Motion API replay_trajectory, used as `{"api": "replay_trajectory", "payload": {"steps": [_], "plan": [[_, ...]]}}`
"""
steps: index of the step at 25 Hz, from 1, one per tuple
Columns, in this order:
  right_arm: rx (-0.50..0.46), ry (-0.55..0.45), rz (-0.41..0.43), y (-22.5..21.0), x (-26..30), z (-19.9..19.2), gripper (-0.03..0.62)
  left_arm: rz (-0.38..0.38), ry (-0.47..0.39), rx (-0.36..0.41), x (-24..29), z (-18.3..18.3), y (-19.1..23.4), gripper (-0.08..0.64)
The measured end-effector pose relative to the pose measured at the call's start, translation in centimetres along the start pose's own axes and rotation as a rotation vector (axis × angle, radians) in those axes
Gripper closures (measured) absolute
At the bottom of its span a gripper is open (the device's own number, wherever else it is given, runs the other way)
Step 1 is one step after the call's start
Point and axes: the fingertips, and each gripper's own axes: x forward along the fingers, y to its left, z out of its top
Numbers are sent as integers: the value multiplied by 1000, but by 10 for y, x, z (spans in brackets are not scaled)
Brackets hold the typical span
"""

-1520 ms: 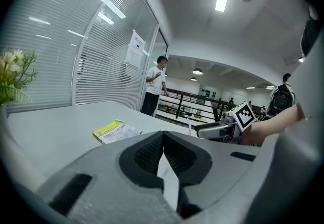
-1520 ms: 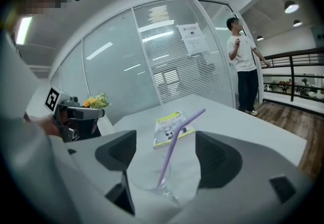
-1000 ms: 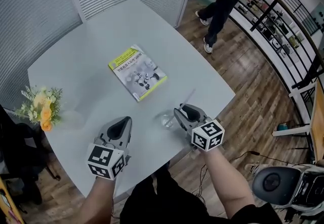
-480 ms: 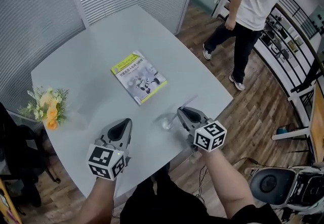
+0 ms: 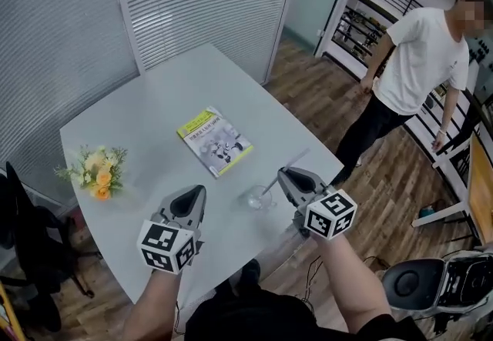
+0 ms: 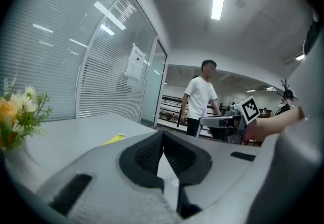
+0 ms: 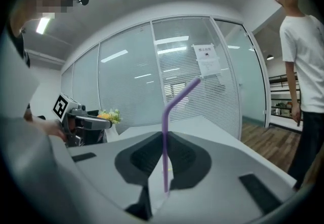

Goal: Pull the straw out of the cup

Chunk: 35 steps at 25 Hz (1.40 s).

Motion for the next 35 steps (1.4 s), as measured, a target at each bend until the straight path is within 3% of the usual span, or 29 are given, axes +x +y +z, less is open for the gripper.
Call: {"api": "replay_trajectory", "payload": {"steps": [12, 19, 25, 35], "plan": [[-61, -127, -68, 61, -63, 82, 561, -73, -63, 76, -32, 42, -15, 549], [-112, -204, -81, 80, -89, 113, 561, -36, -79, 117, -39, 56, -1, 549], [-173, -272, -106, 64, -113, 129, 561, 33, -101, 128, -37, 74, 10, 549], [-86, -272, -146, 17, -114, 111, 563, 72, -84, 145, -26, 74, 10, 549]]}}
